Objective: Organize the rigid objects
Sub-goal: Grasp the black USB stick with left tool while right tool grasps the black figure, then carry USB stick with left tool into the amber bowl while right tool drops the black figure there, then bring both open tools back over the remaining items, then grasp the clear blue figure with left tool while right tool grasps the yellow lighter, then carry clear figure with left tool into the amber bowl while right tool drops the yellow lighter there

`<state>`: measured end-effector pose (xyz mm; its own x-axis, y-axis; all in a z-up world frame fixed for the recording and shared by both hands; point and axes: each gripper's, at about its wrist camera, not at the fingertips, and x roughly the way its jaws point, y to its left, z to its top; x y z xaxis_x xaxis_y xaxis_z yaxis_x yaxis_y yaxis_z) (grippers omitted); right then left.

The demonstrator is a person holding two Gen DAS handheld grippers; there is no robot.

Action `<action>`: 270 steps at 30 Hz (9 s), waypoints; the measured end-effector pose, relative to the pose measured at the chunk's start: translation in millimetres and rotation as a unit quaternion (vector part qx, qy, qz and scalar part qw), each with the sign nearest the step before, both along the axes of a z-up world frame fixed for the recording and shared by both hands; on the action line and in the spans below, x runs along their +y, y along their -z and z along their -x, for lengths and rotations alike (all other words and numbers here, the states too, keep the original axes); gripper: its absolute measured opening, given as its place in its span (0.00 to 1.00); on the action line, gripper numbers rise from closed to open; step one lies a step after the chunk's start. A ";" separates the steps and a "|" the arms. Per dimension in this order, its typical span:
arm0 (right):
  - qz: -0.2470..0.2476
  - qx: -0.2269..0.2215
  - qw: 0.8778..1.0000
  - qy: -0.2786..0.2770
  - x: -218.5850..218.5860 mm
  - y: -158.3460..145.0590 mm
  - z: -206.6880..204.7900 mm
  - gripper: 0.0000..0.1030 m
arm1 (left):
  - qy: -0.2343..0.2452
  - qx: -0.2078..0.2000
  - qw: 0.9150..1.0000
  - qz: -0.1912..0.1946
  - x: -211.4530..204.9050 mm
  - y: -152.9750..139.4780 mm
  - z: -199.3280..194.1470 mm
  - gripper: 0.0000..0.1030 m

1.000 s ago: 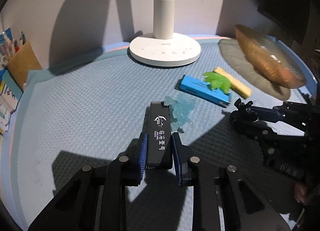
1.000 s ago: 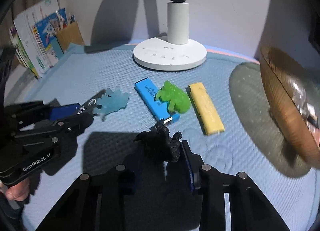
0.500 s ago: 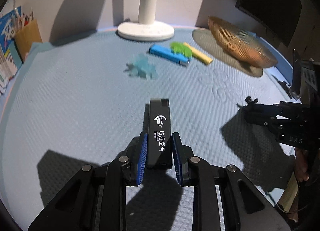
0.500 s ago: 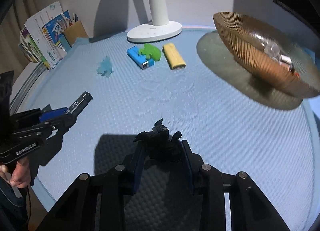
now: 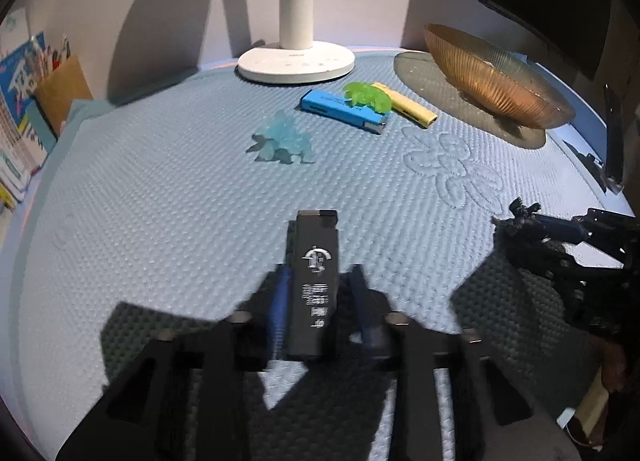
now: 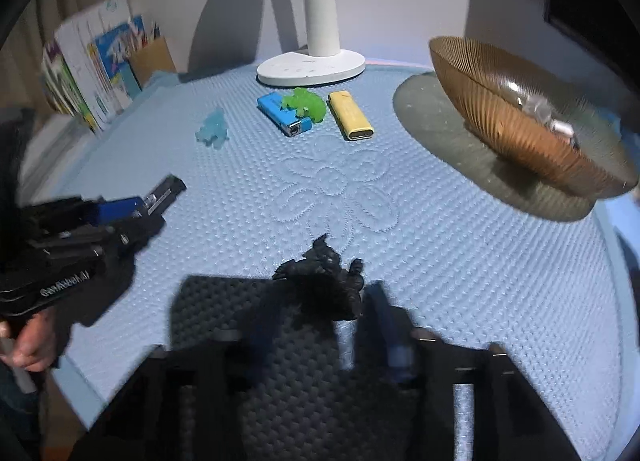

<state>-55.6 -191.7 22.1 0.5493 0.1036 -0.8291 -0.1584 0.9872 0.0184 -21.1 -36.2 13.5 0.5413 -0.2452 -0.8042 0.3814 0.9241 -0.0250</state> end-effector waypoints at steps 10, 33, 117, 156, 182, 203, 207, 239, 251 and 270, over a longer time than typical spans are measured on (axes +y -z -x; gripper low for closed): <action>-0.008 -0.087 0.996 0.031 -38.1 -69.5 9.1 0.30 | 0.055 -0.046 0.997 0.039 -39.2 -52.5 9.9 0.20; -0.059 -0.017 0.958 0.280 -242.5 -92.2 -72.1 0.31 | 0.114 -0.008 0.988 0.103 -231.0 -83.4 -97.5 0.36; 0.010 0.007 1.000 -0.004 16.8 16.3 -69.2 1.00 | -0.137 -0.002 0.990 0.021 61.1 5.4 -33.2 0.94; 0.035 0.007 0.998 0.044 3.6 9.5 -147.0 0.58 | -0.044 0.030 0.998 0.021 -6.8 -2.1 -118.8 0.51; -0.003 0.033 0.999 -0.004 -21.3 -4.5 8.8 0.42 | -0.044 -0.020 0.998 0.047 0.7 -12.4 -3.4 0.33; -0.056 -0.050 0.997 0.026 -46.0 -63.6 20.3 0.21 | -0.016 -0.063 0.997 0.042 -19.2 -56.6 13.8 0.33; -0.048 -0.109 0.988 0.101 -106.4 -114.4 12.8 0.11 | 0.009 -0.091 0.995 0.051 -47.9 -90.6 -5.8 0.33; 0.006 0.041 0.994 0.105 -125.3 -4.9 -24.1 0.41 | 0.090 -0.059 0.994 0.018 -128.2 -67.4 -20.8 0.33; -0.039 -0.091 0.990 0.103 -150.7 -94.6 -1.7 0.22 | 0.085 -0.112 0.990 0.028 -151.9 -105.8 -44.5 0.33; 0.006 -0.105 0.965 0.240 -226.8 -125.5 -77.9 0.43 | 0.088 -0.122 0.988 0.045 -226.1 -122.4 -92.6 0.64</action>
